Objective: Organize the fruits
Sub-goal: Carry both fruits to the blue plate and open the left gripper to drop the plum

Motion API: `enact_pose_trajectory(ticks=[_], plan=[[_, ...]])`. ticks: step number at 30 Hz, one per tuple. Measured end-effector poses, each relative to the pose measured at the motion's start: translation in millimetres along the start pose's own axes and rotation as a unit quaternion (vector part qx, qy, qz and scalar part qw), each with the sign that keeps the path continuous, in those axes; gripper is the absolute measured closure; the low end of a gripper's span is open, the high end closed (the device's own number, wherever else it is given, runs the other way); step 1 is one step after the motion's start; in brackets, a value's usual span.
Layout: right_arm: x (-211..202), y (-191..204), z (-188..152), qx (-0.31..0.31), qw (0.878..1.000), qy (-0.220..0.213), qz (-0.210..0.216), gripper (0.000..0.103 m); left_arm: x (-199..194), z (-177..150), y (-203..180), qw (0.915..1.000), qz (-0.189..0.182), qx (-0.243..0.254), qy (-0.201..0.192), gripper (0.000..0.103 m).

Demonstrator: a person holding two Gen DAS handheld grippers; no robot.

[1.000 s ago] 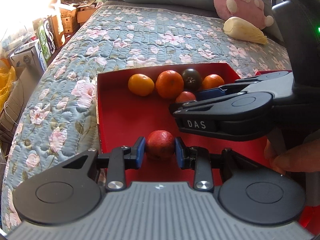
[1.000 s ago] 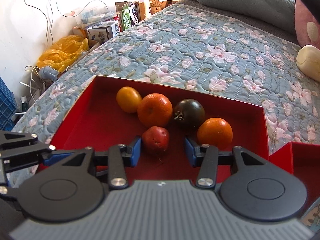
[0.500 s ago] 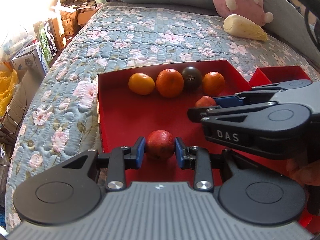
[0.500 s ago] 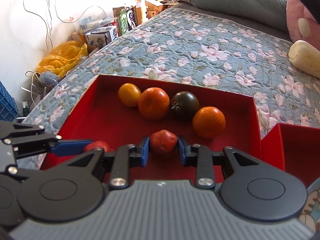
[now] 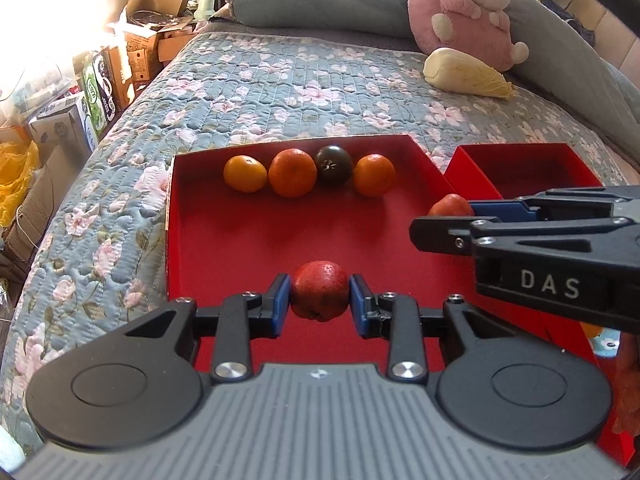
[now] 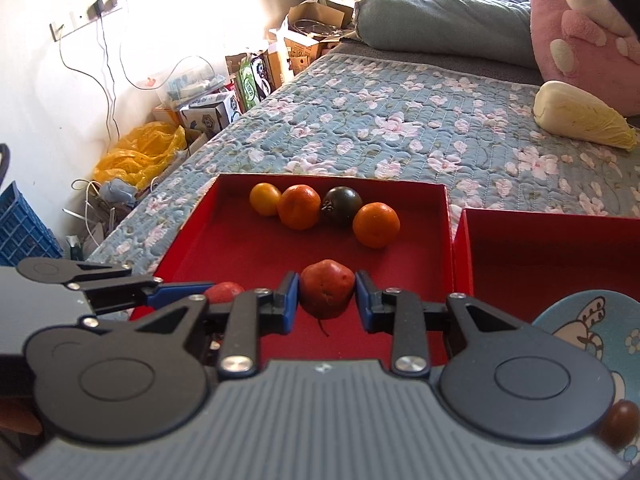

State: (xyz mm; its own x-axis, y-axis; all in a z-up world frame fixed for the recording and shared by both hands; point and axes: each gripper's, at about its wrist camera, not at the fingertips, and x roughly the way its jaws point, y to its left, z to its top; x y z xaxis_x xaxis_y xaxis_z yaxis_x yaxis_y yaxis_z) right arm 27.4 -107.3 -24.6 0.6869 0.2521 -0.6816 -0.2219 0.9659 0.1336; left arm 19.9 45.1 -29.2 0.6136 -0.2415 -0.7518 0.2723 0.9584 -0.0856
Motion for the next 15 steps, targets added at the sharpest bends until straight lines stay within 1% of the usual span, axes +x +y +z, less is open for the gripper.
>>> enact_pose_trajectory(ticks=[8,15], plan=[[-36,-7,-19,-0.004,1.000,-0.008,0.005,0.070,-25,-8,-15,0.9989,0.024,-0.016,-0.036,0.066],[-61,-4,-32,-0.014,1.000,-0.014,0.015,0.070,-41,-17,-31,0.9983,0.024,-0.019,-0.050,0.066]])
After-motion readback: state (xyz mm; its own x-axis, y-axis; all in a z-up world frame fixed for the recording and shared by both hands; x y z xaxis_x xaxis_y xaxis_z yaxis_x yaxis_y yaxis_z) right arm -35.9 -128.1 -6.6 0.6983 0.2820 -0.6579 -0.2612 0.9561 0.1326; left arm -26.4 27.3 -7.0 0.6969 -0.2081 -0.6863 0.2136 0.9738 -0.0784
